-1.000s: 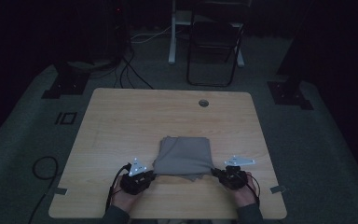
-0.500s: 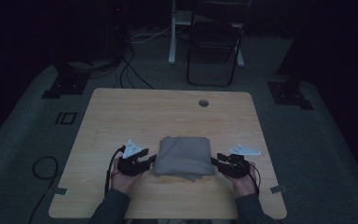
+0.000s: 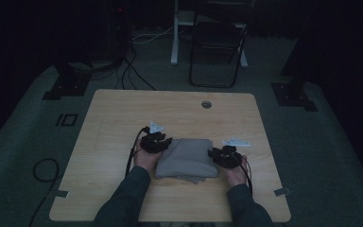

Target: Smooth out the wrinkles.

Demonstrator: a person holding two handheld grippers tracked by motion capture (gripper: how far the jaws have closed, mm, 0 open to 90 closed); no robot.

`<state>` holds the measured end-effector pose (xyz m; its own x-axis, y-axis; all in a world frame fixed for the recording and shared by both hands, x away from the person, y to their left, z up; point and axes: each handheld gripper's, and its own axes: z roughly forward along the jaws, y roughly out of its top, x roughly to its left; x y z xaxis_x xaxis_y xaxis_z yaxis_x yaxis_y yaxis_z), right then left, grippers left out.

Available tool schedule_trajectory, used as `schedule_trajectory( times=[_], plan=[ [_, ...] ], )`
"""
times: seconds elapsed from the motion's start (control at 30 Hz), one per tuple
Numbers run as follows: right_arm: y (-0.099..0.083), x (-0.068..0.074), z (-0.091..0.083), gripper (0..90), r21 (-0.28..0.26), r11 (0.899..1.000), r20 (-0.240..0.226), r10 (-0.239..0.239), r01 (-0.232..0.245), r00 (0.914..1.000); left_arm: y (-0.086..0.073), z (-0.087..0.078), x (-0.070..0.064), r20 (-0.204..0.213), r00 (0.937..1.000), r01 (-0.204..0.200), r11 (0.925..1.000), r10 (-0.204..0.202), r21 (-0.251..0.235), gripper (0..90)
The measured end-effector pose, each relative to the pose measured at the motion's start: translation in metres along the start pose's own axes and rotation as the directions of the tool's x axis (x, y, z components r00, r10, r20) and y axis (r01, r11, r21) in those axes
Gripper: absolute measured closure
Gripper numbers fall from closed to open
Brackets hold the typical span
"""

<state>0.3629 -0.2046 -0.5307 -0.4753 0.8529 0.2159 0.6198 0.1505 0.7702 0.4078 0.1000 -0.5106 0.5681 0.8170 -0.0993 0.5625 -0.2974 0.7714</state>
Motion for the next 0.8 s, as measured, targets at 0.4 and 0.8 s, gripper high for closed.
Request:
schedule_trajectory(
  times=[0.4,0.8],
  plan=[
    [0.011,0.002,0.024,79.0,0.069,0.997,0.015,-0.015,0.014,0.9998,0.0,0.01,-0.001,0.026,0.9997,0.0,0.9996,0.0,0.026,87.2],
    [0.013,-0.001,0.006,90.0,0.038,0.999,0.056,-0.024,0.022,0.9982,-0.012,0.001,0.015,0.009,0.9959,0.09,0.9958,-0.09,-0.012,86.8]
  ],
)
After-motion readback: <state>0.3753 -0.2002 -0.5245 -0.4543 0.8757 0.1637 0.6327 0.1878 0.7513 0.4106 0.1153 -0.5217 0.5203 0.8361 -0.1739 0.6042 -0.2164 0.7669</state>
